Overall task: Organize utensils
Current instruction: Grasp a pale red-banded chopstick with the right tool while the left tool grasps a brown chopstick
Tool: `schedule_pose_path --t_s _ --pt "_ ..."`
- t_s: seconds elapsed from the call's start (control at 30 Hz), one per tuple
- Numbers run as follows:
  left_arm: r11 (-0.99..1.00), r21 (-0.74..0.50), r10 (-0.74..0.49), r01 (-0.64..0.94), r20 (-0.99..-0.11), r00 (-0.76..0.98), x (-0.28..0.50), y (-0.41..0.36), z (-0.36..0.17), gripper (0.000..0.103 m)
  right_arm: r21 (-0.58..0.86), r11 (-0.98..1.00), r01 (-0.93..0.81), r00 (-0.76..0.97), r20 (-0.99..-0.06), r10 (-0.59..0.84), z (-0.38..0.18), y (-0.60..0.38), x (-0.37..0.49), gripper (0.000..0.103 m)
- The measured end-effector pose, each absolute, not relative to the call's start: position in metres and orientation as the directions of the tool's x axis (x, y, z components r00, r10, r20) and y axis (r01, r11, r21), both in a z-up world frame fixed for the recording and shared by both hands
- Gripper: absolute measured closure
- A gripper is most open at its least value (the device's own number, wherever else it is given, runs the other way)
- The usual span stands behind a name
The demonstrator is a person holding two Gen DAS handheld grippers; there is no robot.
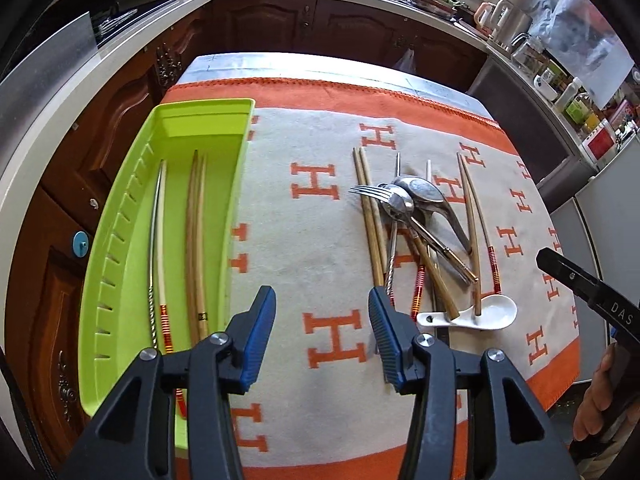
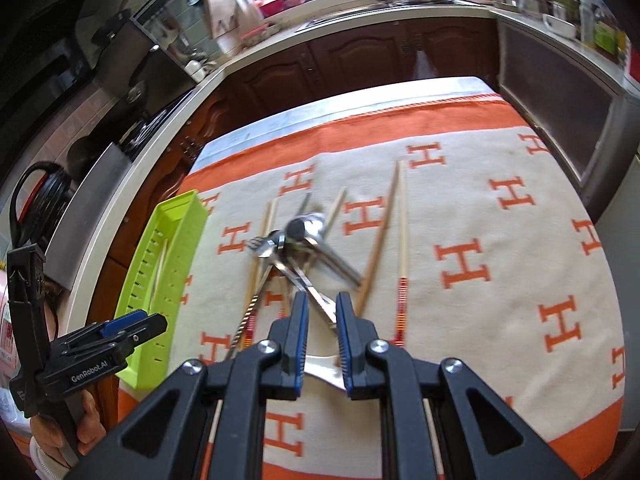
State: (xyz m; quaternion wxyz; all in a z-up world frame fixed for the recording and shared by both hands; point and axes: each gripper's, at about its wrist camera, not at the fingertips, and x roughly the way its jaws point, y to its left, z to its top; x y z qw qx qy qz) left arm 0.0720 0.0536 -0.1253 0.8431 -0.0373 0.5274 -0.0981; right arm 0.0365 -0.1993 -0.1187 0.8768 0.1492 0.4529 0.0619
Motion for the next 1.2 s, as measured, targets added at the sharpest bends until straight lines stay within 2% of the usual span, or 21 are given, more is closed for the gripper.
schedule_pose_path --t_s 0.23,0.47,0.77,0.87,1.0,1.13,1.2 --pt "0.982 -0.146 -0.186 0.124 -0.878 0.44 0.089 0.028 -0.139 0.056 0.325 0.943 0.07 0.574 -0.786 0.228 -0.14 -0.232 0.041 0.089" --pt "0.979 -0.14 -0.19 0.148 -0.889 0.416 0.102 0.003 -0.147 0.056 0.268 0.962 0.042 0.535 -0.82 0.205 -0.164 -0.232 0.065 0.089" --pt "0.971 -0.169 -0.222 0.168 -0.9 0.374 0.121 -0.022 -0.148 0.056 0.114 0.993 0.005 0.5 -0.86 0.096 -0.192 -0.216 0.094 0.089" --pt "0.968 -0.176 -0.234 0.18 -0.893 0.385 0.126 -0.029 -0.145 0.056 0.041 0.999 -0.027 0.529 -0.847 0.049 -0.192 -0.206 0.09 0.083" --pt "0.966 -0.162 -0.232 0.199 -0.883 0.408 0.131 -0.041 -0.14 0.056 -0.024 0.998 -0.056 0.567 -0.824 0.013 -0.194 -0.2 0.083 0.082" --pt "0.962 -0.156 -0.241 0.226 -0.874 0.421 0.135 -0.054 -0.137 0.056 -0.057 0.996 -0.07 0.581 -0.814 -0.006 -0.194 -0.2 0.079 0.084" --pt "0.958 -0.152 -0.247 0.244 -0.87 0.427 0.137 -0.062 -0.135 0.056 -0.061 0.997 -0.056 0.58 -0.814 -0.018 -0.193 -0.203 0.079 0.094"
